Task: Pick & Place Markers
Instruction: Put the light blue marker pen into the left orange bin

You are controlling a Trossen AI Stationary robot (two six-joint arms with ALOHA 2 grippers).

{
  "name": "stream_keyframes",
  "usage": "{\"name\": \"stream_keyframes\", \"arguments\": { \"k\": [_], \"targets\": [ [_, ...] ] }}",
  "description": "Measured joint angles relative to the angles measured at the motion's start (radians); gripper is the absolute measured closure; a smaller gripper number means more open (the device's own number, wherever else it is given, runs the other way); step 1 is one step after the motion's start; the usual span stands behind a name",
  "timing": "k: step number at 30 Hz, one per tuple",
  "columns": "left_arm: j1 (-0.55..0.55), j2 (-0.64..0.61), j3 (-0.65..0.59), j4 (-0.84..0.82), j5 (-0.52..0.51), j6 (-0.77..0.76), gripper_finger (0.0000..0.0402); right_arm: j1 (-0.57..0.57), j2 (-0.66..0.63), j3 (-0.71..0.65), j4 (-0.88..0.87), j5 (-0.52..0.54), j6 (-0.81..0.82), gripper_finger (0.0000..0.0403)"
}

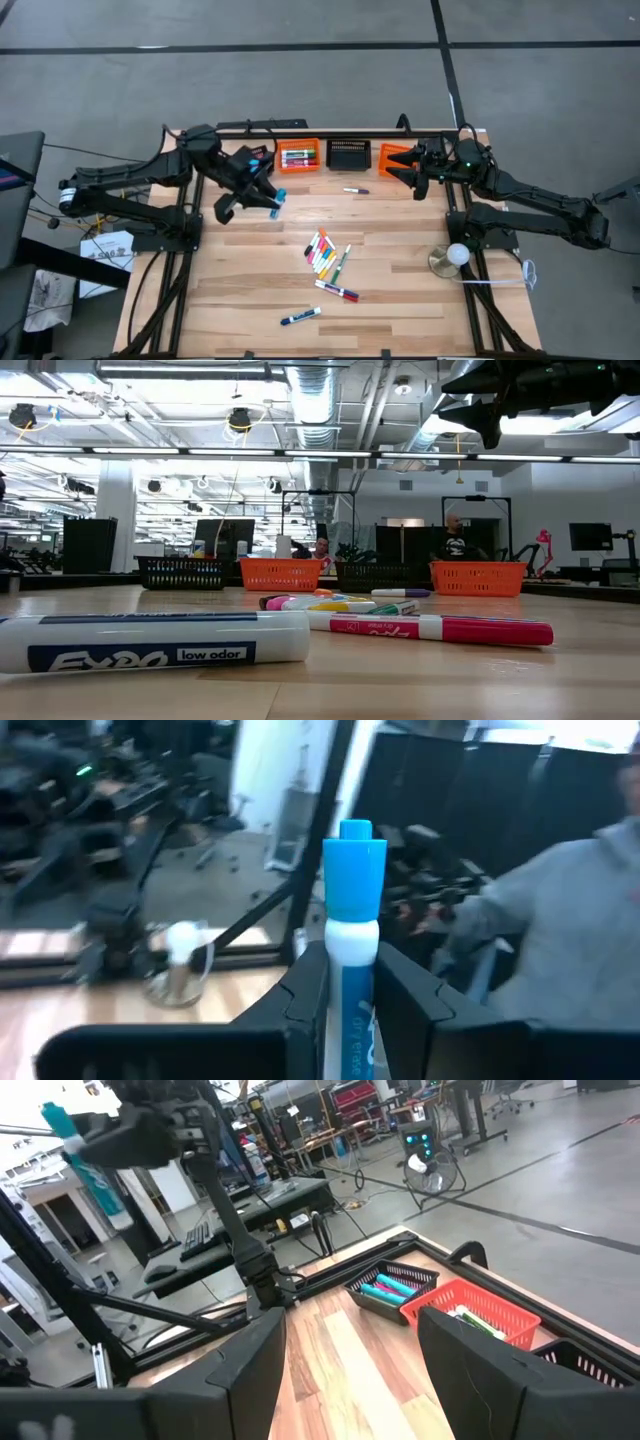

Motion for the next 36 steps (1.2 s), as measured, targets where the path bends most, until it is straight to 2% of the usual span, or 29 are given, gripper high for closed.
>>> {"name": "stream_keyframes", "arguments": {
  "k": [7,12,15,22,26,36],
  "targets": [
    [0.003,0.003,0.000,0.018,-0.002,-0.001,0.0342,0.000,0.000,0.000,0.000,0.000,0.000,0.0184],
    [0.006,0.040,0.002,0.003,-0.215,0.000,0.0342,0.000,0.000,0.000,0.000,0.000,0.000,0.0184],
    [0.034,0.100,0.002,-0.017,-0.285,0.007,0.0342,0.000,0.000,0.000,0.000,0.000,0.000,0.0184],
    [0.142,0.313,0.002,-0.018,-0.348,0.016,0.0342,0.000,0.000,0.000,0.000,0.000,0.000,0.0184],
    [0.215,0.405,0.001,-0.016,-0.390,0.102,0.0342,0.000,0.000,0.000,0.000,0.000,0.000,0.0184],
    [0.414,0.493,0.012,-0.036,-0.477,0.319,0.0342,0.000,0.000,0.000,-0.001,0.000,0.000,0.0184]
  ]
}}
